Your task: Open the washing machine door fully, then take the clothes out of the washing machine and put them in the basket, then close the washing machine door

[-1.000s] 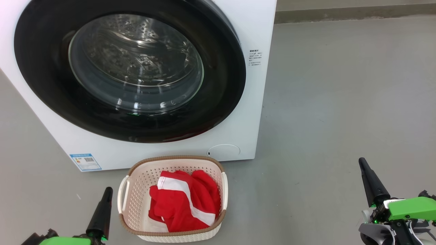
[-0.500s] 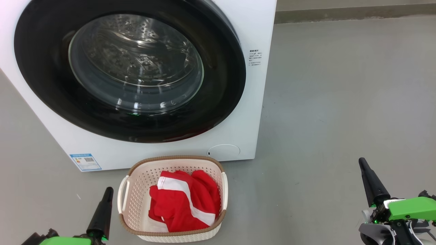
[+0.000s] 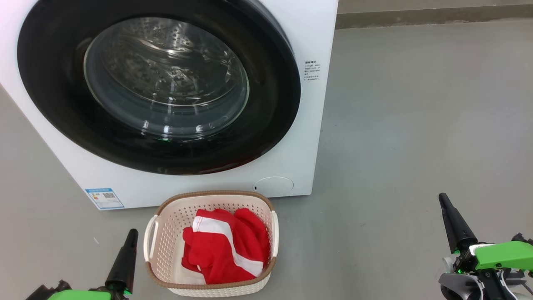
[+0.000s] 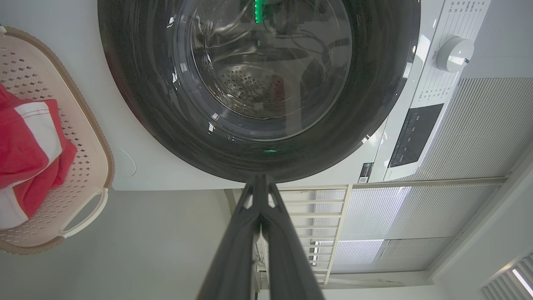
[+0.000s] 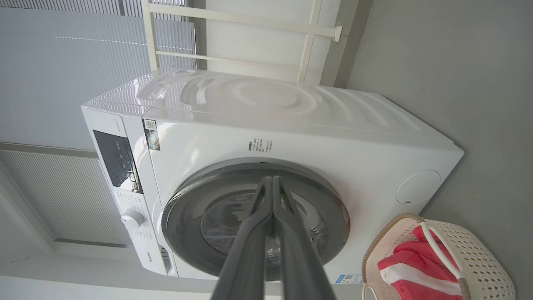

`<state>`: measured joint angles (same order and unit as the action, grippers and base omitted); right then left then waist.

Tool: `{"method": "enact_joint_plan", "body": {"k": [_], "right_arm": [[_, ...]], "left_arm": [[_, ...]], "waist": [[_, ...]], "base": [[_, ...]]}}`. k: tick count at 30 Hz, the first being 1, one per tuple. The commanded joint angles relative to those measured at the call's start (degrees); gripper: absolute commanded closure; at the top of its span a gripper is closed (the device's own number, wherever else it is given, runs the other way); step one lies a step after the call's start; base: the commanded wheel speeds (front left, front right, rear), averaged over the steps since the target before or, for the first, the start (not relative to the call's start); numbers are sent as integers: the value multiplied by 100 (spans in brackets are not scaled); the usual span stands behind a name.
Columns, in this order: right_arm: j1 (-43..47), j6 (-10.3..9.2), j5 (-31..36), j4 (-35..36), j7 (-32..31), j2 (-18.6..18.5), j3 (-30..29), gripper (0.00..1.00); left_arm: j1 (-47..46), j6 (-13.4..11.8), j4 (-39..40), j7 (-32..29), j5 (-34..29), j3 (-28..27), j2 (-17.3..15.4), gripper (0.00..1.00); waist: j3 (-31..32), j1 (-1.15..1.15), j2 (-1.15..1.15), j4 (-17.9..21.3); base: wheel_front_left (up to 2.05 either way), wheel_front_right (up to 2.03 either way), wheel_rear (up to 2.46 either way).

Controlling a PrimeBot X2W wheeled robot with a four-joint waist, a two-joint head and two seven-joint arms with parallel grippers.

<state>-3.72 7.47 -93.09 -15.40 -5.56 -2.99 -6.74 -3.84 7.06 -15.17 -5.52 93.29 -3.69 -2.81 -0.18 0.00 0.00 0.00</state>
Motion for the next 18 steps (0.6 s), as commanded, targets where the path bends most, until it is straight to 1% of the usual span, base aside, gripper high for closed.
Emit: {"method": "enact_joint_plan", "body": {"k": [1, 18], "right_arm": [[-240, 2, 37, 141, -38, -39, 89, 100], [-242, 2, 50, 140, -50, -29, 74, 100]], "left_arm": [[-228, 43, 115, -35, -49, -207, -64, 100], [-230, 43, 114, -49, -63, -224, -53, 100]], "waist": [[0, 0, 0, 0], [0, 0, 0, 0]], "base": [[0, 0, 0], [0, 0, 0]]}}
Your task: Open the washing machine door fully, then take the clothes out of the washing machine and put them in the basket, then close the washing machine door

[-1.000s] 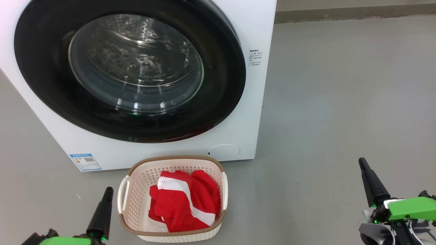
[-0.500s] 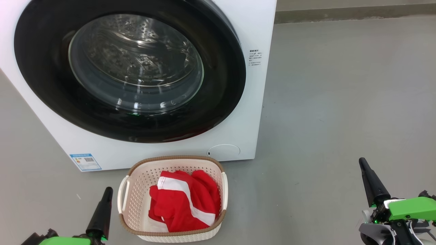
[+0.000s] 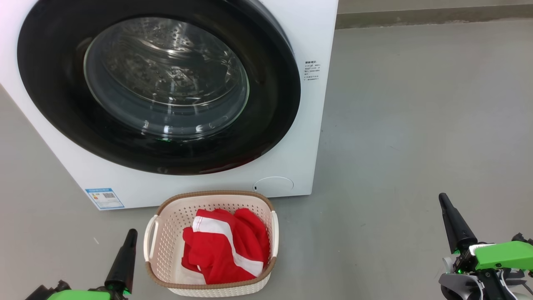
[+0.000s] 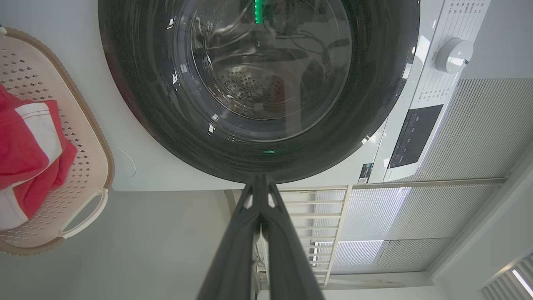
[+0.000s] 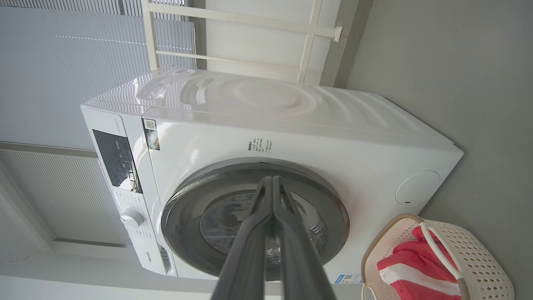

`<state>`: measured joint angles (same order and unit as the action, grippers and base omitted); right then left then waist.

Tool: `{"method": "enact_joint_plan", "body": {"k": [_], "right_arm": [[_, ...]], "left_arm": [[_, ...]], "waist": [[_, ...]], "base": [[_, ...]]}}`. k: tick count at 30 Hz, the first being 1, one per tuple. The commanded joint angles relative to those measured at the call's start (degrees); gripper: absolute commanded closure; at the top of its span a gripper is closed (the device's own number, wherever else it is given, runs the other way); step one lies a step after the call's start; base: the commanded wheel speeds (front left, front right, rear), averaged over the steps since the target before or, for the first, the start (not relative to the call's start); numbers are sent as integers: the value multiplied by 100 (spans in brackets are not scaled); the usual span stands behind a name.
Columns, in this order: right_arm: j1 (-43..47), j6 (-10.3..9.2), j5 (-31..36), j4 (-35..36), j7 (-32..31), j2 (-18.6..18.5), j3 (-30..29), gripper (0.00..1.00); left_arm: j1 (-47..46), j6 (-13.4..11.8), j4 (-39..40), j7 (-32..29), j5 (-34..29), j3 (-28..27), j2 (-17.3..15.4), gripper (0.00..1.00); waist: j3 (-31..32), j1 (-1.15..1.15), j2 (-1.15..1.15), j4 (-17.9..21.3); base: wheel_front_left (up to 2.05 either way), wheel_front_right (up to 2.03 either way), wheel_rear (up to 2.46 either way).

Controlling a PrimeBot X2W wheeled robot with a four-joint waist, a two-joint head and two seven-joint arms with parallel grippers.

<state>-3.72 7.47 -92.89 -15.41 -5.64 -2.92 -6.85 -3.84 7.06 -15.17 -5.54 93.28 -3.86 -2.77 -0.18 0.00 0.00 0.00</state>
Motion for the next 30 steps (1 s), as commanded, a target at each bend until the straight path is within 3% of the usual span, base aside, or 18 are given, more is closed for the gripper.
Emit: {"method": "enact_joint_plan", "body": {"k": [1, 30], "right_arm": [[-242, 2, 30, 141, -43, -36, 84, 100], [-244, 2, 46, 140, -59, -22, 64, 100]], "left_arm": [[-230, 43, 114, -47, -63, -207, -55, 100], [-232, 43, 114, -65, -81, -229, -40, 100]], "waist": [[0, 0, 0, 0], [0, 0, 0, 0]], "base": [[0, 0, 0], [0, 0, 0]]}}
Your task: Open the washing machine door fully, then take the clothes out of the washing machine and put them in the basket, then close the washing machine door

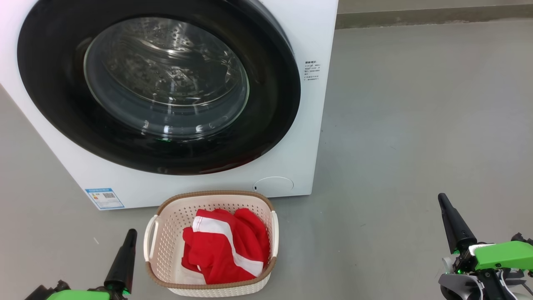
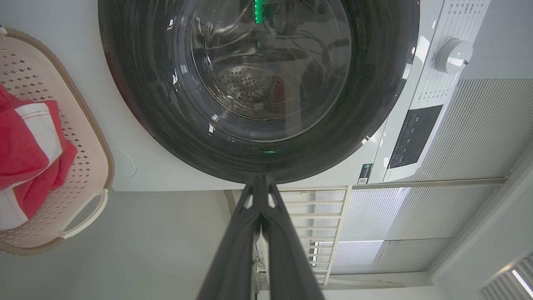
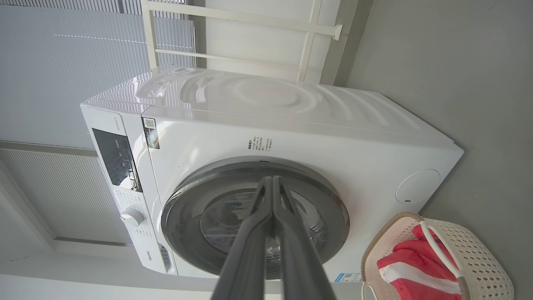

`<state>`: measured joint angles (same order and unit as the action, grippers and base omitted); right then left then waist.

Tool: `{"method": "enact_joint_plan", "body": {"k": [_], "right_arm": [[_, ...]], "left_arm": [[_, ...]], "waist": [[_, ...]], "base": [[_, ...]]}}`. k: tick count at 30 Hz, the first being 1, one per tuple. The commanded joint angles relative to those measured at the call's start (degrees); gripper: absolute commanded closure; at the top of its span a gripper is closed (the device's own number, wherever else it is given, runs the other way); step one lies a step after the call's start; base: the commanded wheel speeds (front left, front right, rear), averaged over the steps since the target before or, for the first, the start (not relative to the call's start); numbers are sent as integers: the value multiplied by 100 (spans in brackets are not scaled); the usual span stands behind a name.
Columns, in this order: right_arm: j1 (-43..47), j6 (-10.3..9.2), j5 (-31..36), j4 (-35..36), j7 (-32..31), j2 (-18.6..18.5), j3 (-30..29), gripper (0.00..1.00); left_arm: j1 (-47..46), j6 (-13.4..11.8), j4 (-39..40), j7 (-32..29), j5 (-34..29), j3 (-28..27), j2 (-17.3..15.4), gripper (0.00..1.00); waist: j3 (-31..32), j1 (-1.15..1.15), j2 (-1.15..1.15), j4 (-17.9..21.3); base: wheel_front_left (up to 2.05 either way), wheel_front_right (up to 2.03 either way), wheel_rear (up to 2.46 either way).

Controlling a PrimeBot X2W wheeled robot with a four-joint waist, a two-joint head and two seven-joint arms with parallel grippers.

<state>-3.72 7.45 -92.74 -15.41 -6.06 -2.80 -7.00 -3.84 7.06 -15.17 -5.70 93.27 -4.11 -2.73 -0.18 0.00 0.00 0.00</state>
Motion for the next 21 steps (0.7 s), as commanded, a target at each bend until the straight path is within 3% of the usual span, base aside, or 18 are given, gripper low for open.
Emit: {"method": "enact_joint_plan", "body": {"k": [1, 21], "right_arm": [[-243, 3, 32, 140, -18, -34, 79, 100], [-244, 3, 41, 140, -26, -27, 69, 100]], "left_arm": [[-232, 43, 114, -50, -81, -205, -44, 100], [-233, 43, 113, -59, -90, -216, -36, 100]], "waist": [[0, 0, 0, 0], [0, 0, 0, 0]], "base": [[0, 0, 0], [0, 0, 0]]}}
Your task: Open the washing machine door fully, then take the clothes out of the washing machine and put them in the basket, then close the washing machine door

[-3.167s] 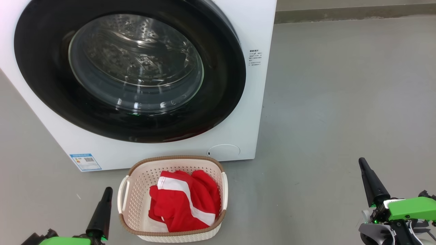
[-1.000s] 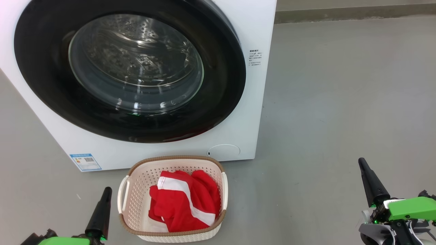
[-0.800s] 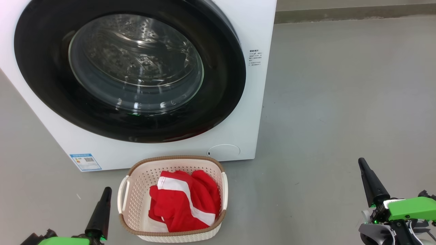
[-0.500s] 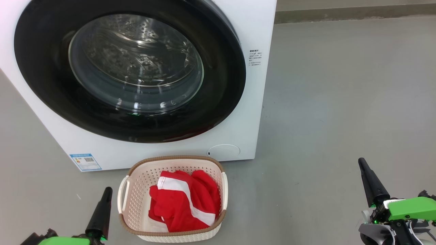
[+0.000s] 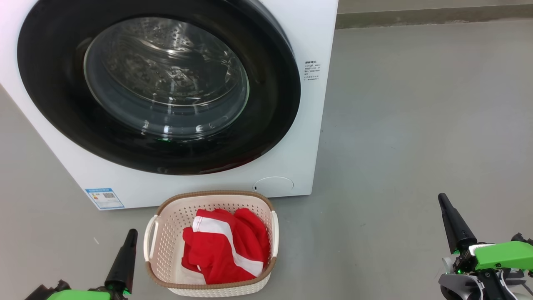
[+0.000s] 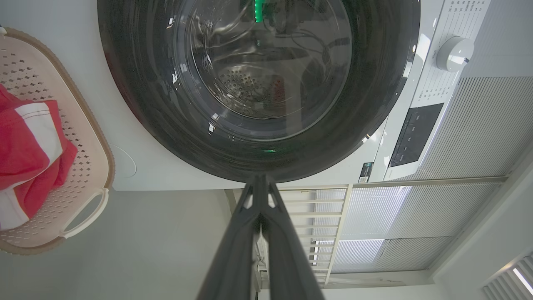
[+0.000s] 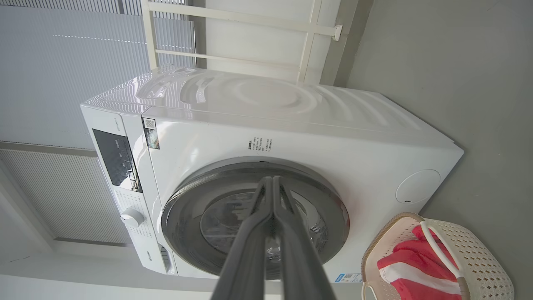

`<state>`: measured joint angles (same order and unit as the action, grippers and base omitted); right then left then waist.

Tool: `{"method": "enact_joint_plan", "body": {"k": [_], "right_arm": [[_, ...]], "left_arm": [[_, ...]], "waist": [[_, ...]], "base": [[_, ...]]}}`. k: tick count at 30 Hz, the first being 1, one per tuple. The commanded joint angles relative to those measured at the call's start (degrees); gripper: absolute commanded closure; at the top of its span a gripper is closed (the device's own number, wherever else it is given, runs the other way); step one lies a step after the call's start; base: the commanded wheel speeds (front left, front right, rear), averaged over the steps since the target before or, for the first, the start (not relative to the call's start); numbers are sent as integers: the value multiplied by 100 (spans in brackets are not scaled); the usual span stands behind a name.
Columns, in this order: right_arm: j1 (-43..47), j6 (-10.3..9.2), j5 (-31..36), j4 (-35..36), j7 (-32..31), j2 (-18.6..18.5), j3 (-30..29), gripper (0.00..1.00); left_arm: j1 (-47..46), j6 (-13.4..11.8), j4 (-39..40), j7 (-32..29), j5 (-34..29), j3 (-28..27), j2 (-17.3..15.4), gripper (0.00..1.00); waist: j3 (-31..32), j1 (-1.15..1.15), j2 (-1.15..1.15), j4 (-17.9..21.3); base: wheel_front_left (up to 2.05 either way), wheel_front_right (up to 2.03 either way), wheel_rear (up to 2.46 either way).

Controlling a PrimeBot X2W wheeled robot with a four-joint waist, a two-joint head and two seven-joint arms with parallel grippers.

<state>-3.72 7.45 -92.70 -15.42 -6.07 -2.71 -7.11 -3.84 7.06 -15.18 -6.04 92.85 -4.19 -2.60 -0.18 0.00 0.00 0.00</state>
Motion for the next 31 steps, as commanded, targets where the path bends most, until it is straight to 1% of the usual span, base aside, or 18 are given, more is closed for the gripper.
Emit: {"method": "enact_joint_plan", "body": {"k": [1, 31], "right_arm": [[-244, 3, 37, 141, -25, -35, 80, 100], [-245, 3, 45, 140, -33, -29, 70, 100]], "left_arm": [[-233, 43, 114, -25, -49, -209, -49, 100], [-234, 43, 114, -34, -58, -220, -42, 100]], "waist": [[0, 0, 0, 0], [0, 0, 0, 0]], "base": [[0, 0, 0], [0, 0, 0]]}}
